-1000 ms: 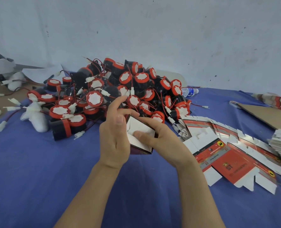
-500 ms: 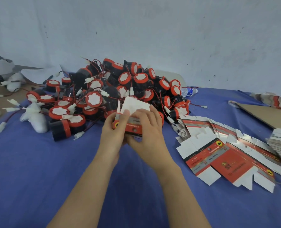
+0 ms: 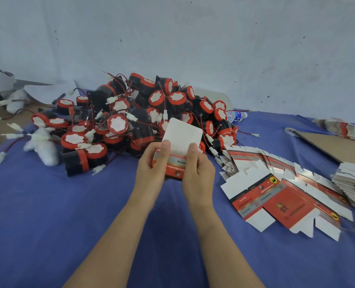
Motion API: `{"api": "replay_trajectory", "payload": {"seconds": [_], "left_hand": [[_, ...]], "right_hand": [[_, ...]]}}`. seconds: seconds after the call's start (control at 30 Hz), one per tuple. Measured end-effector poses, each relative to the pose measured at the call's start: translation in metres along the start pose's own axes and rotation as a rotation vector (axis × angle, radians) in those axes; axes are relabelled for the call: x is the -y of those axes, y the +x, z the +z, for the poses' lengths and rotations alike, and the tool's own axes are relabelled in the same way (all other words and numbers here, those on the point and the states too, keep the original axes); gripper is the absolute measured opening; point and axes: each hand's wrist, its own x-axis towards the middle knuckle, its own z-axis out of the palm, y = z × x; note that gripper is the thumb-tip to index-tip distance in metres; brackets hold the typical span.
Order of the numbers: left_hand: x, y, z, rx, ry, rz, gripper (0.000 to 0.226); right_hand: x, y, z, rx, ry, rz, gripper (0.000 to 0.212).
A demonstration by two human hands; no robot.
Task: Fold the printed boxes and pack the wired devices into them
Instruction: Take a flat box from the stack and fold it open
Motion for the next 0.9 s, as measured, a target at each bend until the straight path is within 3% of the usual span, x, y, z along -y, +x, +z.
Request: {"api": "replay_trajectory", "payload": {"seconds": [0.1, 0.17, 0.2, 0.27, 0.37, 0.47, 0.53, 0.63, 0.8, 0.9], "left_hand": [[-0.002, 0.005, -0.005, -0.02, 0.102, 0.016, 0.037], [-0.003, 0.007, -0.012, 0.018, 0.195, 0.07, 0.032], [-0.004, 0.008, -0.015, 0.069, 0.248, 0.085, 0.026], [-0.004, 0.008, -0.02, 0.235, 0.348, 0.068, 0.011], [-0.001, 0.008, -0.022, 0.356, 0.479, 0.023, 0.014], [0.003, 0.01, -0.021, 0.267, 0.477, -0.002, 0.015], [0.003, 0.011, -0.023, 0.188, 0.469, -0.019, 0.016], [0.001, 0.012, -0.027, 0.117, 0.427, -0.023, 0.033], [0.0, 0.01, -0.025, 0.158, 0.419, -0.021, 0.038], [-0.002, 0.009, -0.021, 0.052, 0.285, -0.057, 0.057]], "right_hand": [[0.001, 0.002, -0.001, 0.046, 0.005, 0.01, 0.035], [0.001, 0.007, -0.004, -0.006, -0.014, -0.014, 0.01], [0.0, 0.012, -0.009, -0.014, -0.026, 0.008, 0.013], [-0.006, 0.023, -0.023, 0.057, -0.031, 0.134, 0.043], [-0.014, 0.028, -0.037, 0.188, -0.29, 0.165, 0.033], [-0.019, 0.024, -0.033, 0.097, -0.545, -0.04, 0.02], [-0.016, 0.019, -0.028, 0.168, -0.476, -0.099, 0.028], [-0.005, 0.015, -0.022, 0.348, -0.173, 0.016, 0.03], [0.001, 0.021, -0.04, 0.506, 0.009, 0.239, 0.029], [-0.002, 0.022, -0.037, 0.447, -0.135, 0.25, 0.037]]}}
